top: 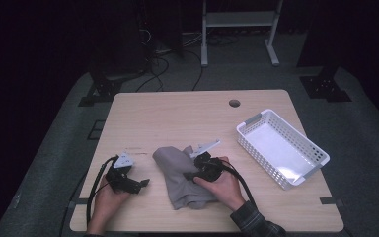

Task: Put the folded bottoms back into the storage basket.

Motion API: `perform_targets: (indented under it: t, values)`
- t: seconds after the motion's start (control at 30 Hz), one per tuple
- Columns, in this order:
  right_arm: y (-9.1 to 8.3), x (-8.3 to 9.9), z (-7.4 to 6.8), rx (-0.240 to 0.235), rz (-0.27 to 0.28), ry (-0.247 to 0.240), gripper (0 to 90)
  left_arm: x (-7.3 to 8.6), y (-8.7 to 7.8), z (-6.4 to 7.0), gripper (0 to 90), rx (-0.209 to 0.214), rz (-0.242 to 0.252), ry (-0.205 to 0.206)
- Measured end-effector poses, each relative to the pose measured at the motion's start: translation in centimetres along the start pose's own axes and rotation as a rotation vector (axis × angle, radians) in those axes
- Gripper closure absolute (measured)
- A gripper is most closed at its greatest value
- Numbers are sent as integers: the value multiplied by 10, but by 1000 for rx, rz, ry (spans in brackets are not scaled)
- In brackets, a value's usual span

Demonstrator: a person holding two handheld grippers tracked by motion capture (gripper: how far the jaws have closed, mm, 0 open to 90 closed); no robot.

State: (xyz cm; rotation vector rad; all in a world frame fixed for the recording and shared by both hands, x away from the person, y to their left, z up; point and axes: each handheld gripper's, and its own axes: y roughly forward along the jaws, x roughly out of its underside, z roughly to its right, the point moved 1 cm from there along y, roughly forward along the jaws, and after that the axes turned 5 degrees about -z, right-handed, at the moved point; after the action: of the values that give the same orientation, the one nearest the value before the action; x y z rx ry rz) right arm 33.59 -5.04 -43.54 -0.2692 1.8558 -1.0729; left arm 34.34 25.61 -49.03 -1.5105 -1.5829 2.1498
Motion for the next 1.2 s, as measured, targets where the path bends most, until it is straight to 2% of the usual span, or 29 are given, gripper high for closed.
perform_targets:
  t: [0.4, 0.87, 1.2]
  values:
    - [-24, 2, 7, -22, 43, -8, 632, 1, 0, 0, 0, 2, 3, -2]
    - [-58, 1, 17, -19, 85, 1, 631, 0, 0, 0, 0, 3, -1, 3]
    - [-75, 2, 21, -13, 107, -9, 631, 0, 0, -1, 0, 3, -1, 4]
